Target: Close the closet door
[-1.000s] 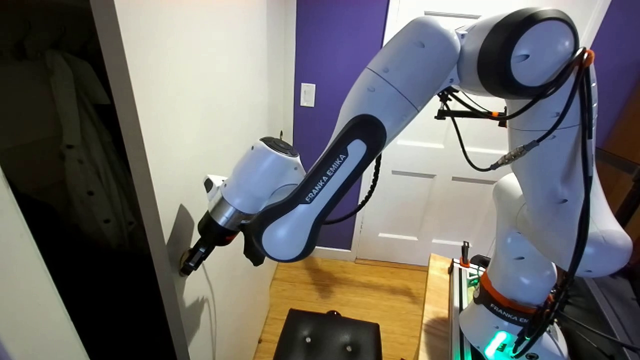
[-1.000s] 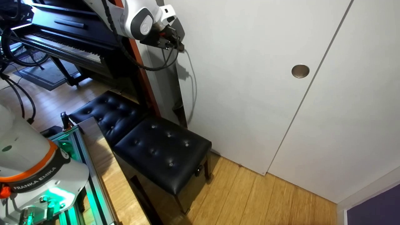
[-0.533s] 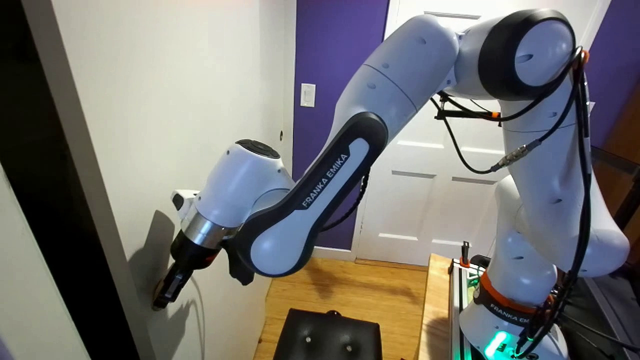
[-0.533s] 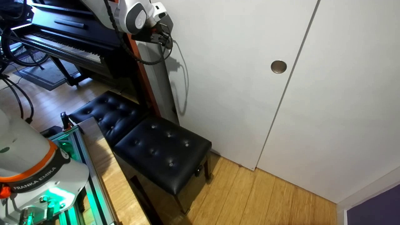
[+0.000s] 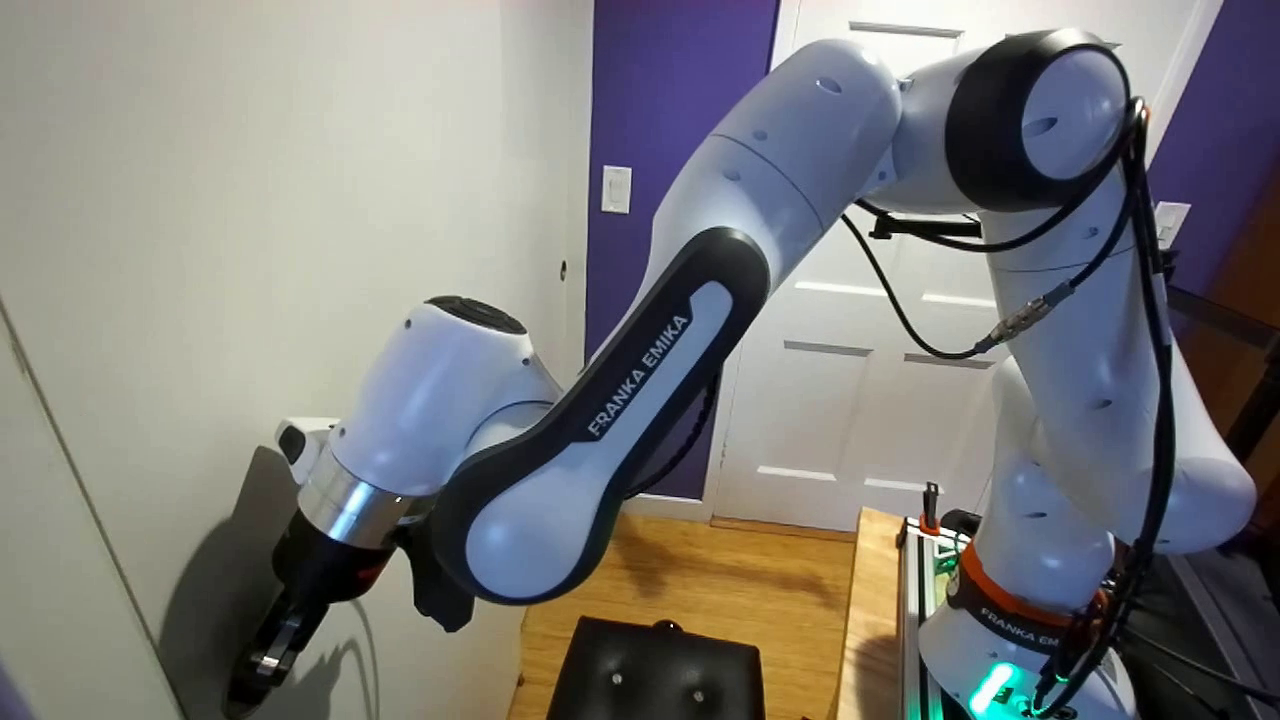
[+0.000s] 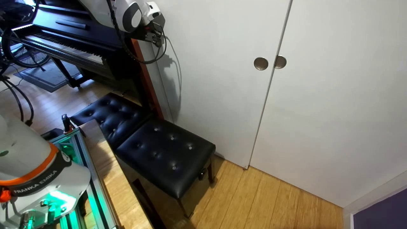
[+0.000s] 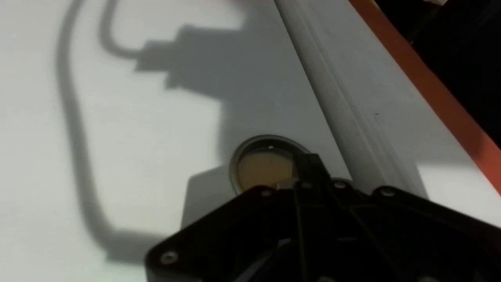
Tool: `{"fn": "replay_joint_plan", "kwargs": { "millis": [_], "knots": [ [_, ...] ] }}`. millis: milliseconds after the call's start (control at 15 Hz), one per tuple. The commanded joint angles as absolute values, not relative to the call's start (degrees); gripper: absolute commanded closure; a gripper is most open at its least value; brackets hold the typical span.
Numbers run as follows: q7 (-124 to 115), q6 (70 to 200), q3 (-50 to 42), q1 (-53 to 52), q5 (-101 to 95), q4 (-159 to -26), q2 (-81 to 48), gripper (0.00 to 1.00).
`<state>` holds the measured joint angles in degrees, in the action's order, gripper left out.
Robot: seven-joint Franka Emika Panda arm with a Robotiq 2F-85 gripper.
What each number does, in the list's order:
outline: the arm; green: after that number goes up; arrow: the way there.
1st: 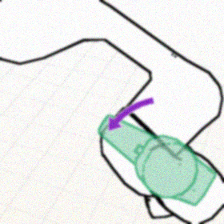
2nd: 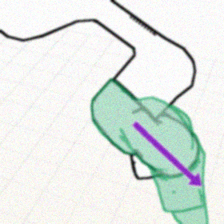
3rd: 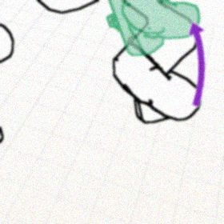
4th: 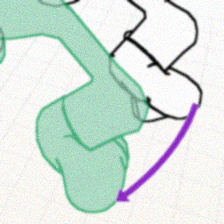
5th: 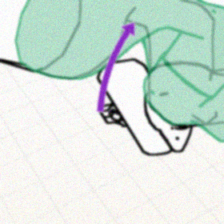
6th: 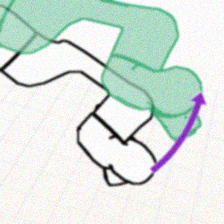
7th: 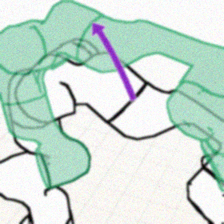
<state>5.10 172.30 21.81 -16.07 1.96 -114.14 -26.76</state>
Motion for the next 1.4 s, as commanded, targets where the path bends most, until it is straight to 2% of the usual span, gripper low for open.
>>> {"fn": "replay_joint_plan", "kwargs": {
  "millis": [0,133,533,600,667,733,933,1333],
  "knots": [
    [-1.1,170.1,17.2,-18.7,1.9,-115.0,-24.9,1.0],
    [-5.8,168.5,13.4,-20.9,1.3,-116.2,-23.2,1.0],
    [-9.5,153.2,16.4,-18.3,6.7,-120.0,-16.2,1.0],
    [-10.2,150.4,16.5,-17.8,8.2,-121.0,-14.5,0.94],
    [-9.4,149.0,17.1,-16.9,10.3,-122.4,-12.5,0.74],
    [-9.1,147.1,17.4,-16.2,12.5,-123.8,-10.4,0.68],
    [-9.2,143.5,16.6,-15.2,16.5,-129.0,-2.9,0.44],
    [-9.3,132.3,13.5,-13.4,15.7,-137.7,12.1,0.01]
  ]
}}
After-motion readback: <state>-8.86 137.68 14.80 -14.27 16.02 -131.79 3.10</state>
